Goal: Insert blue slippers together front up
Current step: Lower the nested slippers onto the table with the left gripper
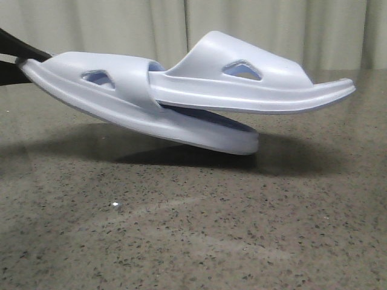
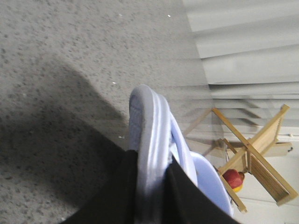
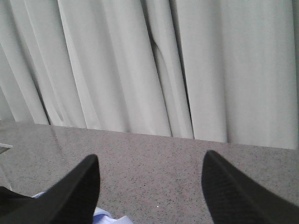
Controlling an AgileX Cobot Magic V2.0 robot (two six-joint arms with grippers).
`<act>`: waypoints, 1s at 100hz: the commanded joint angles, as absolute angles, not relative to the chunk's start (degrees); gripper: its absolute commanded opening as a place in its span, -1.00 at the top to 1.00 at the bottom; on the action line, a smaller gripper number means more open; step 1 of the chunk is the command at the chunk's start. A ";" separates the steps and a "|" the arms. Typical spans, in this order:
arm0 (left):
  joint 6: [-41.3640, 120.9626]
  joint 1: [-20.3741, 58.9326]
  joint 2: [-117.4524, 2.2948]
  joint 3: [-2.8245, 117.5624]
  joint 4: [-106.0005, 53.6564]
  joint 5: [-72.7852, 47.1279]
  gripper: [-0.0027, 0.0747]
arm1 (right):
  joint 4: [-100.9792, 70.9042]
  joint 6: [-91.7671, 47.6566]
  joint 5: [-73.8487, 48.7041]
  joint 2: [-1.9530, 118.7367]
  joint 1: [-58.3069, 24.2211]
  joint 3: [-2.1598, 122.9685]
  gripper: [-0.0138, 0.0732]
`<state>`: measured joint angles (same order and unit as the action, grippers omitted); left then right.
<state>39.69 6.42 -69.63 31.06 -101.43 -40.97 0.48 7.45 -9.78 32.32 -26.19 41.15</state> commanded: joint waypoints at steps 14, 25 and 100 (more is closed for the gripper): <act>41.10 6.74 -70.79 32.94 -106.48 -43.40 0.89 | 1.17 7.03 -5.53 32.28 -25.77 43.07 -0.25; 42.15 6.74 -71.16 32.94 -106.36 -43.53 0.89 | 1.17 7.03 -5.63 32.28 -25.77 43.07 -0.25; 48.80 6.74 -71.16 32.94 -105.54 -43.06 -0.23 | 1.17 7.03 -5.61 32.28 -25.77 43.07 -0.25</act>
